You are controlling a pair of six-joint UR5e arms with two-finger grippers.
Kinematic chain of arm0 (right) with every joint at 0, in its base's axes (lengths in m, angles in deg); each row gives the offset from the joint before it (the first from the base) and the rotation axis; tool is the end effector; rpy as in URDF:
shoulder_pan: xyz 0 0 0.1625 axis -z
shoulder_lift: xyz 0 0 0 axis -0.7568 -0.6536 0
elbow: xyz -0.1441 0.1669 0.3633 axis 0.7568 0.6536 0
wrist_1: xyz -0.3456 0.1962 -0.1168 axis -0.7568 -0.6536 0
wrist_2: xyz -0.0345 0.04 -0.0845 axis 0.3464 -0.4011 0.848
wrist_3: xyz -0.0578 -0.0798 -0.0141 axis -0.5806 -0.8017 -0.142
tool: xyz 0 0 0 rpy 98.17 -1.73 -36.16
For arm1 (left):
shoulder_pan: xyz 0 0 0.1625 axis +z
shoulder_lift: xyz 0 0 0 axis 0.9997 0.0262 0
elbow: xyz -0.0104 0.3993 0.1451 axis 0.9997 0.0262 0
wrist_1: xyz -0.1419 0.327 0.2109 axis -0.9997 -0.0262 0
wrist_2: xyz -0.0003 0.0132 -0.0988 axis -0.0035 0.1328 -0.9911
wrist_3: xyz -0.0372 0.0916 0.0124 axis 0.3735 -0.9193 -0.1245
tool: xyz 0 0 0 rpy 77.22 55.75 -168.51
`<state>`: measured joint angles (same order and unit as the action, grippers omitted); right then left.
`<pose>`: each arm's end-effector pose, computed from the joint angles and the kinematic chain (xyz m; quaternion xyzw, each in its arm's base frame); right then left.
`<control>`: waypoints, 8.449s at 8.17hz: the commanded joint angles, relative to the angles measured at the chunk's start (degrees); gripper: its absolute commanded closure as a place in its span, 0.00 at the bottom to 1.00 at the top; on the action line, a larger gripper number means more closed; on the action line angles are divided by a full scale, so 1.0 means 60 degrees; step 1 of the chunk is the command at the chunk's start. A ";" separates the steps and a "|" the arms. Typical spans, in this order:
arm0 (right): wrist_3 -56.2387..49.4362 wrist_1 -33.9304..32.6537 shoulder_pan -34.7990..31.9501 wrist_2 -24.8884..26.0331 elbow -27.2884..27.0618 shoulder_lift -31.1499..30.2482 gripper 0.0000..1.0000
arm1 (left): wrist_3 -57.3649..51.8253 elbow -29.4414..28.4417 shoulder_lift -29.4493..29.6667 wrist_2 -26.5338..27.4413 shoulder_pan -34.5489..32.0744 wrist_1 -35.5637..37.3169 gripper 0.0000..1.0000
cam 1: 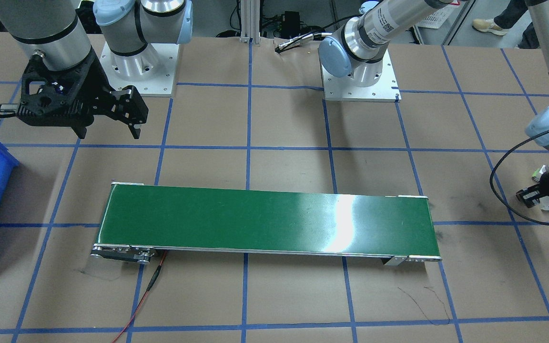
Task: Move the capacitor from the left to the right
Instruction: 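Grasp the capacitor with the left gripper and lift it, then carry the capacitor over the belt and set it down with the left gripper, then raise the left gripper while the right gripper moves above the belt's far end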
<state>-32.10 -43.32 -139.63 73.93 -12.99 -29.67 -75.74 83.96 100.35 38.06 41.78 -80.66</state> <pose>0.1381 -0.5059 0.4869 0.0021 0.9998 -0.0175 0.0048 0.3525 -0.5246 0.1949 -0.1790 0.9716 0.1015 0.1168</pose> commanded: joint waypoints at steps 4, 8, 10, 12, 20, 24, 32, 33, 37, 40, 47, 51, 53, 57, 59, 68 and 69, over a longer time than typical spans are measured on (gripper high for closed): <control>0.0000 0.0017 0.0000 0.0000 -0.0010 0.0000 0.00 | -0.0610 -0.0094 -0.2339 -0.1846 -0.2871 -0.2017 1.00; 0.0000 0.0003 -0.0015 0.0000 -0.0083 0.0000 0.00 | -0.0624 -0.0035 -0.2386 -0.2379 -0.4647 -0.2002 1.00; 0.0000 0.0003 -0.0015 0.0000 -0.0083 0.0000 0.00 | -0.0654 0.0023 -0.2211 -0.2422 -0.4708 -0.2031 1.00; 0.0000 0.0003 -0.0015 0.0000 -0.0083 0.0000 0.00 | -0.0639 0.0023 -0.1948 -0.2423 -0.4708 -0.2002 1.00; 0.0029 0.0017 -0.0029 0.0000 -0.0098 0.0000 0.00 | 0.0119 0.0009 -0.1448 -0.2467 -0.4912 -0.2002 0.27; 0.0117 -0.0433 -0.0029 -0.0320 -0.0549 0.0437 0.00 | 0.2388 -0.0094 -0.3317 -0.2597 -0.6171 -0.2103 0.00; 0.0132 -0.3440 -0.0029 -0.0308 -0.0933 0.3135 0.00 | 0.2876 -0.0094 -0.4979 -0.2481 -0.7505 -0.2395 0.00; 0.0146 -0.3440 -0.0029 -0.0206 -0.0933 0.3135 0.00 | 0.3239 -0.0108 -0.4964 -0.2815 -0.7593 -0.2455 0.00; 0.0047 -0.3513 0.0204 -0.2112 -0.1165 0.3149 0.00 | 0.3697 -0.0108 -0.5242 -0.3654 -0.7652 -0.3100 0.00; -0.1668 -0.3498 0.0878 -0.3369 -0.1577 0.3237 0.00 | 0.3712 -0.0021 -0.5272 -0.2525 -0.7652 -0.3305 0.00; -0.1597 -0.3425 0.0879 -0.3223 -0.1592 0.3237 0.00 | 0.3770 0.0009 -0.5257 -0.2452 -0.7652 -0.3320 0.00; -0.1538 -0.3440 0.0879 -0.3237 -0.1607 0.3237 0.00 | 0.3727 0.0023 -0.5111 -0.2468 -0.7652 -0.3276 0.00; -0.1538 -0.3440 0.0879 -0.3237 -0.1607 0.3252 0.00 | 0.3741 0.0009 -0.5067 -0.2583 -0.7623 -0.3174 0.00; -0.1538 -0.3440 0.0879 -0.3237 -0.1607 0.3252 0.00 | 0.3961 0.0023 -0.5037 -0.2686 -0.7623 -0.3204 0.00; -0.1538 -0.3440 0.0879 -0.3237 -0.1636 0.3252 0.00 | 0.3961 0.0023 -0.5037 -0.2569 -0.7623 -0.3203 0.00; -0.0630 -0.3469 0.0864 -0.3252 -0.1651 0.3267 0.00 | 0.3873 0.0023 -0.5008 -0.2554 -0.7623 -0.3203 0.00; -0.0630 -0.3469 0.0864 -0.3237 -0.1651 0.3281 0.00 | 0.3873 0.0023 -0.4994 -0.2554 -0.7623 -0.3188 0.00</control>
<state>-36.31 -64.12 -134.43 54.43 -22.89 -10.09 -52.35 84.10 70.30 22.69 -3.96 -99.96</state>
